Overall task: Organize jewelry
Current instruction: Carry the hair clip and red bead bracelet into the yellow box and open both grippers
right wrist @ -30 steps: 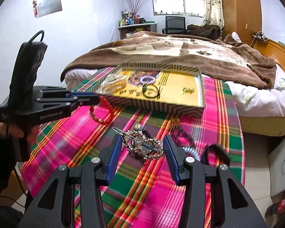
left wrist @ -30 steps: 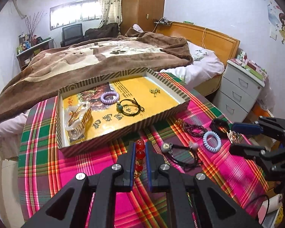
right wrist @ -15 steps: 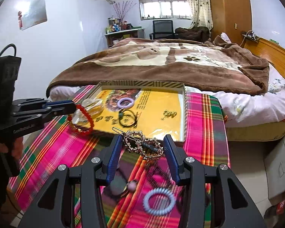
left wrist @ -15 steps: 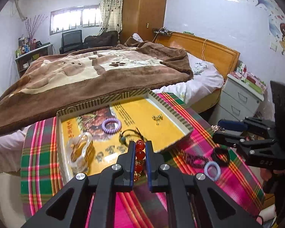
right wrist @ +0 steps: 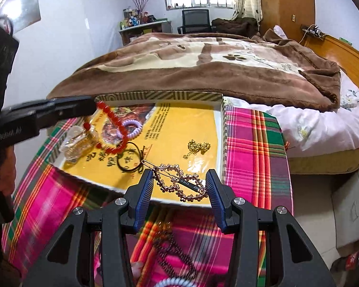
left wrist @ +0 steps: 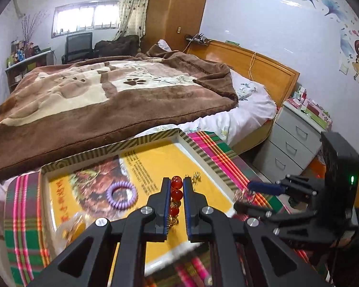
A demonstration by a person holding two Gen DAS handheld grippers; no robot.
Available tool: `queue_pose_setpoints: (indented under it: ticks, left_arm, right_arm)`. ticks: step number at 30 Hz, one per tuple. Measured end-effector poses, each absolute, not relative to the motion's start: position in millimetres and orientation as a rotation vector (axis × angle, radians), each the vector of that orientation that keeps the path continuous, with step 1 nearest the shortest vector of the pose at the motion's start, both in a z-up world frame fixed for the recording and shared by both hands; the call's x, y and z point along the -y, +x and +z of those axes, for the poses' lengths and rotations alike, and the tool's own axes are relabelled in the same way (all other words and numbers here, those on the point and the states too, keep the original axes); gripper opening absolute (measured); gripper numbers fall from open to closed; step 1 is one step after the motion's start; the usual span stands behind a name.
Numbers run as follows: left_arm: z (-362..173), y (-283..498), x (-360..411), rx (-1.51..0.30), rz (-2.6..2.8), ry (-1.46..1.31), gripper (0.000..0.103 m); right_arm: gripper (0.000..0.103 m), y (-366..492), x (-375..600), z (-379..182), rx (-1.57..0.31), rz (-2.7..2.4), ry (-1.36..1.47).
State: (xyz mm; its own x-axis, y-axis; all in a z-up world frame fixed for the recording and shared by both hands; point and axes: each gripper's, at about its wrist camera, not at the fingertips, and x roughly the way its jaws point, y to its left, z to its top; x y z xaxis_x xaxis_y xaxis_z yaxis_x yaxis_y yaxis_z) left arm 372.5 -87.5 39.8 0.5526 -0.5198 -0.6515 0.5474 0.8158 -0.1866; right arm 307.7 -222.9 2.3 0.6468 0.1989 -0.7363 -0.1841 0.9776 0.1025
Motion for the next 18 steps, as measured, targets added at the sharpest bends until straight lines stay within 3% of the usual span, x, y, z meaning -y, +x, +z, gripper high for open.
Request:
queue_pose_setpoints:
  ticks: [18]
  left_arm:
    - [-10, 452, 135, -0.86, -0.631, 0.05, 0.01]
  right_arm:
    - [0.046, 343, 220, -32, -0.918, 0.206, -0.034]
